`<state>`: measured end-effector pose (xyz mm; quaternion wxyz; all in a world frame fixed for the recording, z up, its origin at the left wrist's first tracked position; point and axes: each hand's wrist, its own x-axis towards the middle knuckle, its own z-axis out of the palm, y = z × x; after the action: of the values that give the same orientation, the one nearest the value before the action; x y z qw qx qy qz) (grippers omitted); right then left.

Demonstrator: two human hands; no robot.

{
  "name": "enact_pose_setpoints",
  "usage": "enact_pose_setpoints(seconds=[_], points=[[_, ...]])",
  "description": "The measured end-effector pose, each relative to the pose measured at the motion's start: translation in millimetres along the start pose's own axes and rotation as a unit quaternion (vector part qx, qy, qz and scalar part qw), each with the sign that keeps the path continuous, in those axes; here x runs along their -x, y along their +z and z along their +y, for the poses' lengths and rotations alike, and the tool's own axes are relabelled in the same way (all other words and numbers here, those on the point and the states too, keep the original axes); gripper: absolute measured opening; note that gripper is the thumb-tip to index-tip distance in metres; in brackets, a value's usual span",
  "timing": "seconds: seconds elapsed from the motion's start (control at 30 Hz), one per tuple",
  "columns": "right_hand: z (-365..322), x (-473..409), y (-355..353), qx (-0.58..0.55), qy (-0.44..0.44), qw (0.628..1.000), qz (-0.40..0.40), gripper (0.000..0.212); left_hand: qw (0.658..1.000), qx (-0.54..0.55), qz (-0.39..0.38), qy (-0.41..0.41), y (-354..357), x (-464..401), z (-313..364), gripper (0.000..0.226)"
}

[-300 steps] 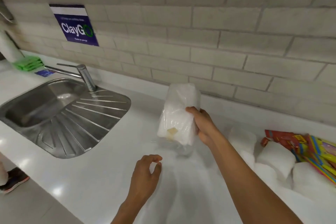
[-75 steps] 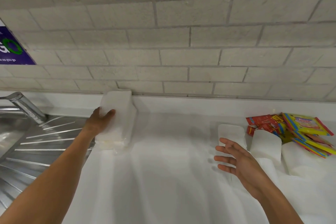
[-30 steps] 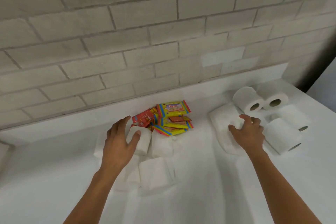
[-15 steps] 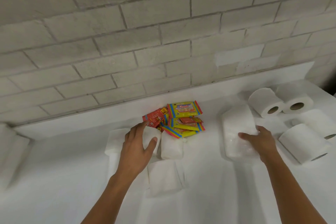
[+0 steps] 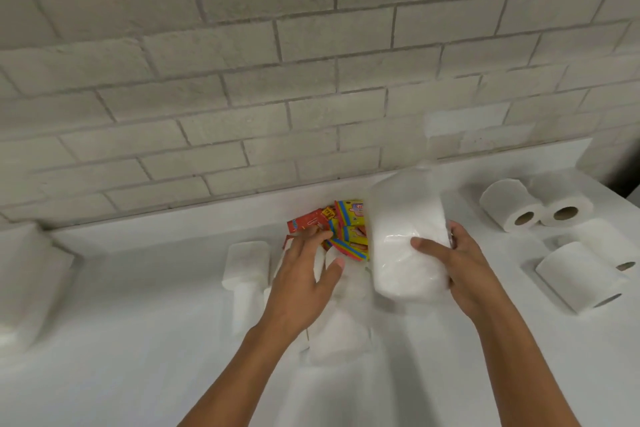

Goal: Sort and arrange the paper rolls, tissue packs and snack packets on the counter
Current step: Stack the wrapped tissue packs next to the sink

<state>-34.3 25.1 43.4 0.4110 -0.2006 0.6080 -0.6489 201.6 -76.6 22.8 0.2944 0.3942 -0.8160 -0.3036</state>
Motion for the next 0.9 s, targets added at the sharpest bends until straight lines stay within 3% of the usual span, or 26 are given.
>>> enact_pose_setpoints(seconds=[0.13,0.23,0.33,0.6,0.73,0.9], points=[[1.6,23.8,45.7,-0.042,0.016,0.996,-0.078,0.061,0.994,0.088,-0.046,-0.044,-17.9,7.0,9.4,0.05],[8.4,36.5,80.8,-0.075,0.02,0.991,-0.111,0.054,0.976,0.2,-0.041,-0.077,-39.1,13.0,12.1,0.049],[20.0,49.8,123.6,-0.074,0.022,0.989,-0.128,0.062,0.959,0.258,-0.02,-0.115,-69.1,23.8,-3.8,0.06],[47.6,82.3,219.5,-0.076,0.039,0.974,-0.212,0.049,0.946,0.287,0.029,-0.147,-143.6,49.7,-59.1,0.064],[56.1,90.5,256.2,0.008,0.029,0.966,-0.256,0.046,0.935,0.305,0.054,-0.176,-188.9,56.1,-90.7,0.058],[70.5,93.7,288.2,0.033,0.052,0.968,-0.242,0.047,0.94,0.274,0.1,-0.179,-254.6,57.0,-138.3,0.05]])
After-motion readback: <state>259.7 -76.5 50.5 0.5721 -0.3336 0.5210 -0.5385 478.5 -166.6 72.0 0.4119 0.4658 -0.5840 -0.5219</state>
